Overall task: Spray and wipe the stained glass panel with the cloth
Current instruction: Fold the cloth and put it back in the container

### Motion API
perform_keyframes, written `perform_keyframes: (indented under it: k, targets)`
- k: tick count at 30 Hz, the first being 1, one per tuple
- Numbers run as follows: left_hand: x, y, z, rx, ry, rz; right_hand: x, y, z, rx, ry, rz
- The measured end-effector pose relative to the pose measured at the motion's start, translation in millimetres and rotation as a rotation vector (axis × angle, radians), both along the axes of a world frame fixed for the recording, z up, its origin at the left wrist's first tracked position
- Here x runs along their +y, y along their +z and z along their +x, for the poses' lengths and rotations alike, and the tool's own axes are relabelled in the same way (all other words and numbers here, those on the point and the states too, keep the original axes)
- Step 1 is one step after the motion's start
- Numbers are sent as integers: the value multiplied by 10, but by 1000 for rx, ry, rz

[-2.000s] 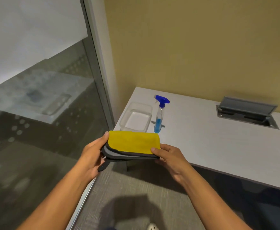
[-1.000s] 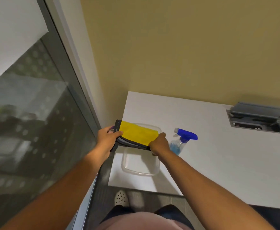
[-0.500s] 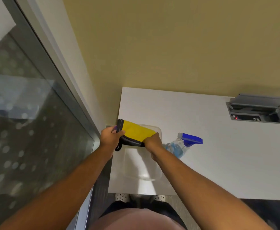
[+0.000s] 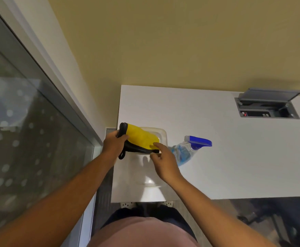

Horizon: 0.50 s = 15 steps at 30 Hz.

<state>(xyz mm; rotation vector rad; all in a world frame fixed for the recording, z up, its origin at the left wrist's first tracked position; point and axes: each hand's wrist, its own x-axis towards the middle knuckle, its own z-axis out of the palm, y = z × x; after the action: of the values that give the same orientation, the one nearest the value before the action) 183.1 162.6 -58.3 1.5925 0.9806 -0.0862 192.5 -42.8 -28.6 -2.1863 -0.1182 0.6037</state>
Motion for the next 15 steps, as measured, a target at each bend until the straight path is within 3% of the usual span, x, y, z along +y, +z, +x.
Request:
perform_keyframes:
  k: [7, 15]
  targets:
    - [-3, -54, 5, -48, -65, 9, -729, 65, -214, -219, -528, -14]
    - [10, -69, 6, -56, -45, -111, -735, -60, 181, -164, -450, 18]
